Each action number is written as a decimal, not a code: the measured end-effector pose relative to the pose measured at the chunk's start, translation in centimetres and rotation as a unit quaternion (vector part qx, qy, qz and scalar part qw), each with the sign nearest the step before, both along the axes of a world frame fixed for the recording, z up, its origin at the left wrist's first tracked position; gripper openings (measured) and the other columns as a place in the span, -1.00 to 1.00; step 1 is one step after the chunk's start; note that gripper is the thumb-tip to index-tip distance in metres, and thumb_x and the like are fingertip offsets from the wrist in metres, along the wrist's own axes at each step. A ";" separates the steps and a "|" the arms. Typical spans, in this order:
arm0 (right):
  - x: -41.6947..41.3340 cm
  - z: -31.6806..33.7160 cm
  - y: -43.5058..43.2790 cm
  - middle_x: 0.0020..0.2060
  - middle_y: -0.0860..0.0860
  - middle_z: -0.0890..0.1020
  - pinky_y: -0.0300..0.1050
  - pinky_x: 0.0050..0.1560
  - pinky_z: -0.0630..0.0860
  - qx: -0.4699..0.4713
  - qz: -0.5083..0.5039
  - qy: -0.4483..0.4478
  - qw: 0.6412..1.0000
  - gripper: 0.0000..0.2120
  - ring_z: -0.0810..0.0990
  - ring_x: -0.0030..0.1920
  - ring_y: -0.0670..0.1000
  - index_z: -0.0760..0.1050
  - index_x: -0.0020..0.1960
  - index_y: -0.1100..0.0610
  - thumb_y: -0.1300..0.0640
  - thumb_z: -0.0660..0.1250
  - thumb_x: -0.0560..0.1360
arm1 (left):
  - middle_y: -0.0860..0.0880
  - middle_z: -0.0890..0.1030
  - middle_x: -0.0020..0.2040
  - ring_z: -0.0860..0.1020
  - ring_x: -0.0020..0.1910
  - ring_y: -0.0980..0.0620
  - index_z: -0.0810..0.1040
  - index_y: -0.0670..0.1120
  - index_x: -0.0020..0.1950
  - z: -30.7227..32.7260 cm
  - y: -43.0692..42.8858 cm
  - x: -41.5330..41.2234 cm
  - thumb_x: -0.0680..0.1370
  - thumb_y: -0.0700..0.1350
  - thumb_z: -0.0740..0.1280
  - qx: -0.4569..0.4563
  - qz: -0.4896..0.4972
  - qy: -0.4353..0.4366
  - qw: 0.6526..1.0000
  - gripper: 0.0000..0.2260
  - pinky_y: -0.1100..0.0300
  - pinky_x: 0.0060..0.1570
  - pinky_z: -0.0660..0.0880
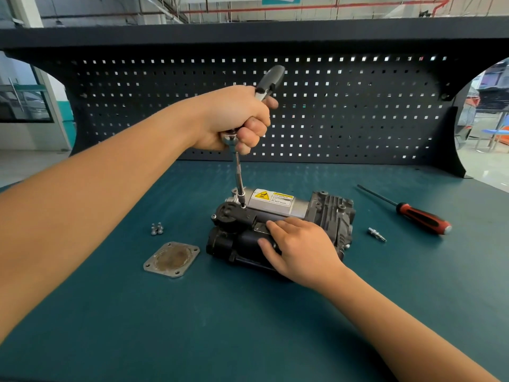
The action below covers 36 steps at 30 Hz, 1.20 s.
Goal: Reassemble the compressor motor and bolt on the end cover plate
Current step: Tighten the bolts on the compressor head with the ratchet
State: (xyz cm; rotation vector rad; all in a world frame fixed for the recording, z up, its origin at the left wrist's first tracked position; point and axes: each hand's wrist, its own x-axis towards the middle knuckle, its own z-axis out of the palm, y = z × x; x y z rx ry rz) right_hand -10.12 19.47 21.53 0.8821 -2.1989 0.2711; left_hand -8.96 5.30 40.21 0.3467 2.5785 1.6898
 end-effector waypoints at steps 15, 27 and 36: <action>-1.2 -0.3 1.0 -0.34 0.05 0.68 -0.20 -0.40 0.57 -0.055 0.047 0.043 0.996 -0.78 0.66 -0.34 0.05 0.66 -0.17 0.24 0.09 0.37 0.34 | 0.09 0.26 -0.60 0.25 -0.67 0.20 0.26 -0.08 -0.25 -1.9 -2.2 0.1 0.63 -0.24 0.10 0.361 0.069 -0.009 0.930 -0.75 0.38 -0.66 0.26; -1.3 -0.3 1.0 -0.37 0.07 0.67 -0.17 -0.42 0.56 -0.041 0.051 0.055 0.996 -0.76 0.65 -0.36 0.08 0.64 -0.20 0.27 0.08 0.37 0.34 | 0.11 0.29 -0.62 0.26 -0.68 0.18 0.29 -0.01 0.03 -0.6 1.2 -0.2 0.57 -0.30 0.09 0.091 0.035 0.002 0.995 -0.81 0.41 -0.61 0.26; -1.3 -0.4 0.9 -0.37 0.07 0.67 -0.18 -0.43 0.56 -0.048 0.071 0.066 0.994 -0.77 0.64 -0.38 0.09 0.65 -0.19 0.29 0.11 0.38 0.32 | 0.11 0.21 -0.59 0.19 -0.69 0.19 0.40 0.04 0.26 0.9 0.6 -0.5 0.59 -0.29 0.08 -0.080 -0.118 -0.052 0.988 -0.66 0.39 -0.65 0.18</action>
